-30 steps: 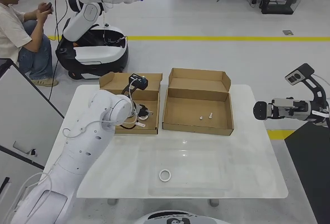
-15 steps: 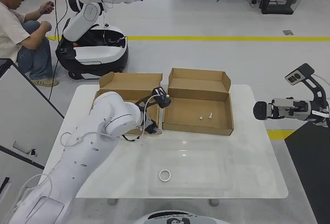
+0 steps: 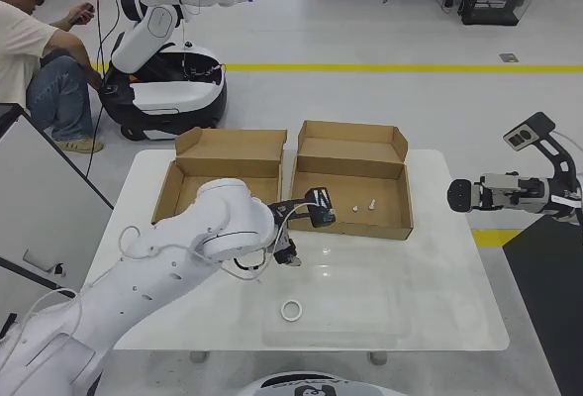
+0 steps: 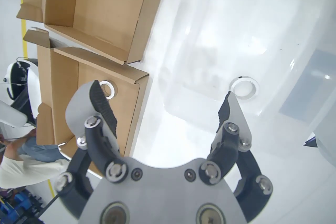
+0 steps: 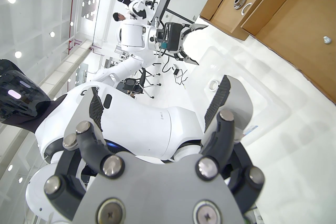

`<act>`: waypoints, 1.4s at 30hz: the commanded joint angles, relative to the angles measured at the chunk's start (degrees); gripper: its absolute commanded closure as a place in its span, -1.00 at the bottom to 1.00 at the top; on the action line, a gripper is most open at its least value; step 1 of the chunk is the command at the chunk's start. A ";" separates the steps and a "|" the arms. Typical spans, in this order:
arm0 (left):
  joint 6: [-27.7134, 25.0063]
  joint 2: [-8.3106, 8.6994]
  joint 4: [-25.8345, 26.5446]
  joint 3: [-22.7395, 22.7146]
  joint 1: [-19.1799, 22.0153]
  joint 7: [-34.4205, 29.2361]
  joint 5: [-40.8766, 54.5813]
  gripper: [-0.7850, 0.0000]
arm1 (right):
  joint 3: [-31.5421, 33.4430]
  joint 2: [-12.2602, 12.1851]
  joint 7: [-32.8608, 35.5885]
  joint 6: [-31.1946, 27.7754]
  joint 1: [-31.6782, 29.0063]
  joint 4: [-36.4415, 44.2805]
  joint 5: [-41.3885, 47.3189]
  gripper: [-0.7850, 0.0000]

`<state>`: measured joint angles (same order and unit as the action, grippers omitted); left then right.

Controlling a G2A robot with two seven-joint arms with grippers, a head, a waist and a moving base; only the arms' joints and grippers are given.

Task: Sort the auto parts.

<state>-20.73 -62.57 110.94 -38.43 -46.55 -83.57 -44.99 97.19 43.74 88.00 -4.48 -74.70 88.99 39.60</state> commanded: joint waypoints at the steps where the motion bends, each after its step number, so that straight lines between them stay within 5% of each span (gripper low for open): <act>1: 0.00 -0.01 -0.01 -0.04 -0.03 0.00 -0.13 -1.00 | 0.00 0.00 0.00 0.00 0.00 0.00 0.00 -1.00; 14: -3.29 0.30 1.51 2.56 -0.47 3.31 2.65 -1.00 | 0.00 0.00 0.00 0.00 0.00 0.00 0.00 -1.00; 28: -1.85 0.02 -1.36 21.24 15.20 1.86 18.15 -1.00 | 0.00 0.00 0.00 0.00 0.00 0.00 0.00 -1.00; 42: -4.17 -0.34 -2.75 23.05 12.57 4.99 15.01 -1.00 | 0.00 0.00 0.00 0.00 0.00 0.00 0.00 -1.00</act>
<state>-24.58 -62.85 108.21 -15.54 -33.94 -78.56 -29.72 97.19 43.74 88.00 -4.48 -74.70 88.99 39.60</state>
